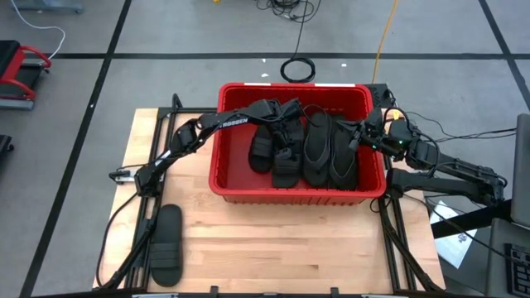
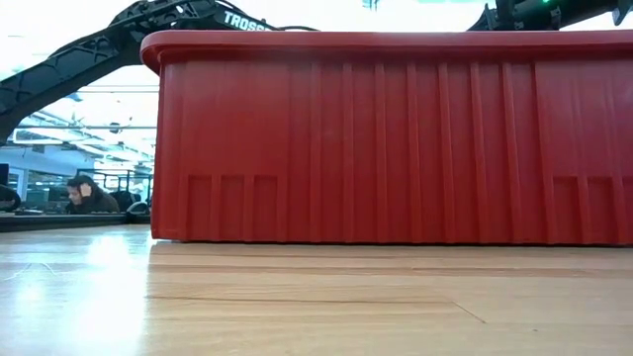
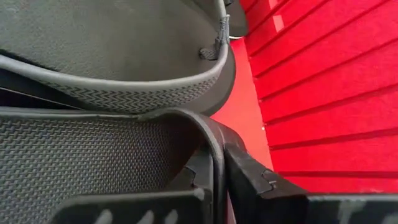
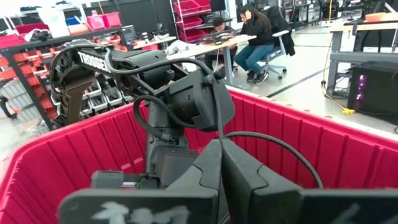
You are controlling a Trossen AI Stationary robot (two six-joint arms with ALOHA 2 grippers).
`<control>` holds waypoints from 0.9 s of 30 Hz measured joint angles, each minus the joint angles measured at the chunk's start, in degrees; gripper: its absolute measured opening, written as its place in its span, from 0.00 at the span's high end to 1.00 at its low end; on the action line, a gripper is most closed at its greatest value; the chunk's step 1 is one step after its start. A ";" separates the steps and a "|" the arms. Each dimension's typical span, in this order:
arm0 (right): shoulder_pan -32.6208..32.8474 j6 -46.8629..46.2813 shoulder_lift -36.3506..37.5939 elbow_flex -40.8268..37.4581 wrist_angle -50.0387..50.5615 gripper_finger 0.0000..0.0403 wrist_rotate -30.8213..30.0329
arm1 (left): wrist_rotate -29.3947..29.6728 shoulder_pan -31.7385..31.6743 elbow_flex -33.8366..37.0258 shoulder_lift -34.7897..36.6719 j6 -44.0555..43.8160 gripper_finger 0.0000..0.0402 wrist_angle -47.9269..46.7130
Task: Pick and place slides into bin
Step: Put the right slide into the bin, then put the slide into the bin
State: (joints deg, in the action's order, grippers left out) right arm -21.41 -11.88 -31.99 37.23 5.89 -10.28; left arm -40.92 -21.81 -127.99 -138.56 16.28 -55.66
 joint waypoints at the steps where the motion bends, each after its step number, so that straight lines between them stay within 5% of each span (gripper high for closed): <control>1: 0.00 0.32 0.00 0.00 0.00 0.99 0.00 | 0.03 -0.04 -0.02 0.00 -0.07 0.93 0.00; 15: 0.00 3.42 0.02 0.00 0.00 0.99 -0.09 | 5.49 -0.27 -1.26 1.81 3.53 0.56 -1.62; 27: 0.00 3.61 0.13 0.00 0.00 0.99 -0.07 | -0.84 -1.32 -1.96 2.22 0.94 0.42 -1.64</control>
State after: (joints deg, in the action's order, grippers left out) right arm -21.41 -8.27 -31.86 37.23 5.89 -10.35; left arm -41.76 -23.12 -129.95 -136.34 17.22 -57.30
